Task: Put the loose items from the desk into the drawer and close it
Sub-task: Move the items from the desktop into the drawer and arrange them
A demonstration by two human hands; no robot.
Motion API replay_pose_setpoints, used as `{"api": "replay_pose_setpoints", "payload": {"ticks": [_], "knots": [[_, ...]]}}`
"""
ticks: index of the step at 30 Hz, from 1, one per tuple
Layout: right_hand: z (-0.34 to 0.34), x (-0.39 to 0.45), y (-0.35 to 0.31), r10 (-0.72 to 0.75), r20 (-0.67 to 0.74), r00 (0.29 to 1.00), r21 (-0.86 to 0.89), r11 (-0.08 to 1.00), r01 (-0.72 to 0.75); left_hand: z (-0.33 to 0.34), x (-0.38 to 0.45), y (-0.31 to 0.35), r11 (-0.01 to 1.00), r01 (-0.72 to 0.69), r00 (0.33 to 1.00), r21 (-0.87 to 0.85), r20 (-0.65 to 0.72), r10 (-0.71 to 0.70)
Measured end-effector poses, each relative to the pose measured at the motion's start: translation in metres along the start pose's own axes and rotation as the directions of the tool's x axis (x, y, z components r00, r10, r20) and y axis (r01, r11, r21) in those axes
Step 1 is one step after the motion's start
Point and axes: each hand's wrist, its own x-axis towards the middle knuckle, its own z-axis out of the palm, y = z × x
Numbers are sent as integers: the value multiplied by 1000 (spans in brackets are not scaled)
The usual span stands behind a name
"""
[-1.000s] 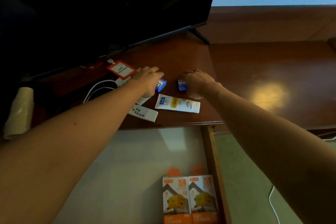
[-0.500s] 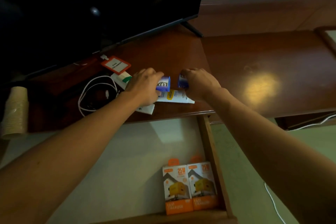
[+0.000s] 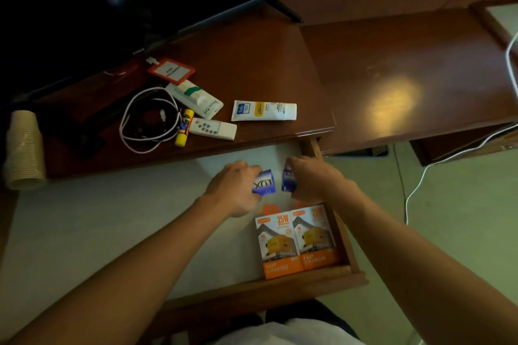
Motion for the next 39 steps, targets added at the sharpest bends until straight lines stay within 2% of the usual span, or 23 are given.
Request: {"api": "replay_pose_setpoints", "payload": {"ticks": [10,13,18,21,25,32,39], "knots": [[68,44,9,-21,-39,999,-129,991,16,70,44,-14,990,131,988,60,77,-136],[73,50,12,-6,-34,999,-102,995,3,82,47,-19,988,153,986,8,63,-153],[67,54,18,-9,61,998,-80,997,14,90,37,-37,980,114,993,-161,35,-110],[63,54,19,-4,32,999,-66,998,6,94,29,-43,948,208,974,-241,-43,-225],[64,50,19,-20,12,1000,-124,992,21,101,26,-39,891,297,945,-345,-28,-326],[68,42,19,17,-30,999,-126,992,-21,105,37,-21,907,225,969,-355,-17,-247],[71,43,21,13,-19,1000,-102,995,-14,113,45,-12,908,222,968,-357,-35,-250]]}}
